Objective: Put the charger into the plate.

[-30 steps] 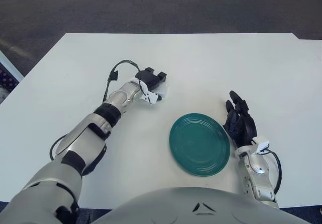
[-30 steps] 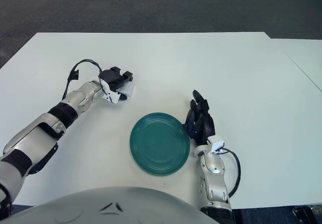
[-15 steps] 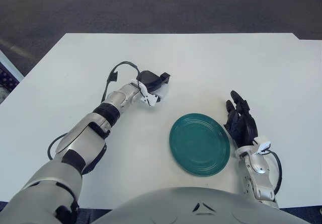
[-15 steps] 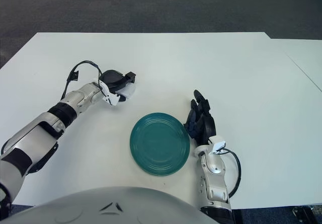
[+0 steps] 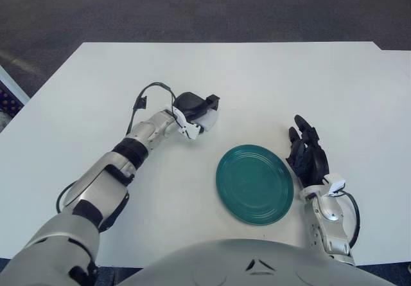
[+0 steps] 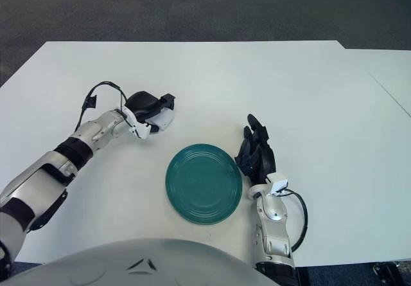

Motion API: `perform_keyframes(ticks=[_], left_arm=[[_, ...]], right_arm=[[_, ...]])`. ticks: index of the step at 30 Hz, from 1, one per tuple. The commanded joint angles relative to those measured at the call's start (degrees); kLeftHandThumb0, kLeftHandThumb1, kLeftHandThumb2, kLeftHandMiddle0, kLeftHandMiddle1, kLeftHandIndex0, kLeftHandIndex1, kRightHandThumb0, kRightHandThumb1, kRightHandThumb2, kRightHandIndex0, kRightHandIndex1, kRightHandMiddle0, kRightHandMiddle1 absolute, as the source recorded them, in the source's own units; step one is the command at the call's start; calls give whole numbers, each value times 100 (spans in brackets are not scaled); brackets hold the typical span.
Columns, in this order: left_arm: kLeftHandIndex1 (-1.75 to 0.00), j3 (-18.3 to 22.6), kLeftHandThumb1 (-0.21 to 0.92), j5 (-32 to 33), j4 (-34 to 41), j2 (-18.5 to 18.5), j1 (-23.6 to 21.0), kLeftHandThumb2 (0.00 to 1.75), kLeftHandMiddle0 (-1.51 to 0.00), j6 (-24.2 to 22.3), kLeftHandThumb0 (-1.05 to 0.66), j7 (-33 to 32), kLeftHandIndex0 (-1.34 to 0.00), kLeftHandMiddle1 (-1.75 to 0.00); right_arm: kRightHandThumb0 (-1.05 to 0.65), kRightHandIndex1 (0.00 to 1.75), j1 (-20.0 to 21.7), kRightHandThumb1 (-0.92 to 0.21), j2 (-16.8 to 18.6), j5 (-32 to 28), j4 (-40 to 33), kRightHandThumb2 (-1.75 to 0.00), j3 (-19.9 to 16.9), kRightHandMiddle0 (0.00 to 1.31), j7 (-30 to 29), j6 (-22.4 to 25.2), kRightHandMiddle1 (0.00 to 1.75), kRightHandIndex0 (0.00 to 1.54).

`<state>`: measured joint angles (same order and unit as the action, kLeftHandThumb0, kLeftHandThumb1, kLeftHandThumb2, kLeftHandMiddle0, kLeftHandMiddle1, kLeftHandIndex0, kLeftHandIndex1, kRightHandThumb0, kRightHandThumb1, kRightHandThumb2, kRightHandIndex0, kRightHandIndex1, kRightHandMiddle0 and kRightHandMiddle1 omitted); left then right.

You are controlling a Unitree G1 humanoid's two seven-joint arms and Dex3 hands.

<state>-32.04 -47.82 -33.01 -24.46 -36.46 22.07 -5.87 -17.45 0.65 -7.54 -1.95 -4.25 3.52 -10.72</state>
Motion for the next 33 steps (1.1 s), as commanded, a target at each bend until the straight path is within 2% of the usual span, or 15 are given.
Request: perform_keyframes(ticks=[1,4,8,13,19,23,27,33], left_arm=[[-175,936,20,530,1362,-492,27,146,-106,-226,-52,211,-70,-175],[-175,1195,21,648,1766,-528,165,144,-109,-296,-51,186,-69,-175],[-175,1565,23,901,2685,-553,403,142,-111,-388,-50,354,-68,-175],[-175,1716,24,1012,3513,-456,671,140,-113,-422,-50,466,-67,-175],[-175,1697,25,1098,5011,-259,1304,139,-116,-708,-49,996,-65,-175],[-175,1692,26,1221,5202,-211,1424,138,-116,-618,-49,1237,-65,-175],[-175,1472,26,1117,5548,-134,1897,138,-116,-397,-49,1364,-65,-175],[-175,1233,24,1006,5869,23,2308,140,-117,-548,-50,1711,-66,-175]], right_arm=[[-84,0,-285,-92,64,-47,318,-85,-28,0,-60,409,43,11],[-84,0,-305,-92,77,-44,280,-85,-27,0,-73,445,43,11],[-85,0,-339,-92,90,-61,233,-84,-46,0,-81,493,43,11],[-85,0,-344,-92,83,-87,262,-84,-80,0,-47,474,43,11],[-85,0,-328,-92,91,-84,328,-83,-89,0,-41,427,44,11],[-85,0,-319,-92,104,-64,342,-83,-83,0,-54,413,45,11],[-84,0,-316,-92,118,-25,326,-83,-72,0,-86,434,45,12],[-85,0,-302,-92,130,-16,289,-84,-73,0,-117,466,45,12]])
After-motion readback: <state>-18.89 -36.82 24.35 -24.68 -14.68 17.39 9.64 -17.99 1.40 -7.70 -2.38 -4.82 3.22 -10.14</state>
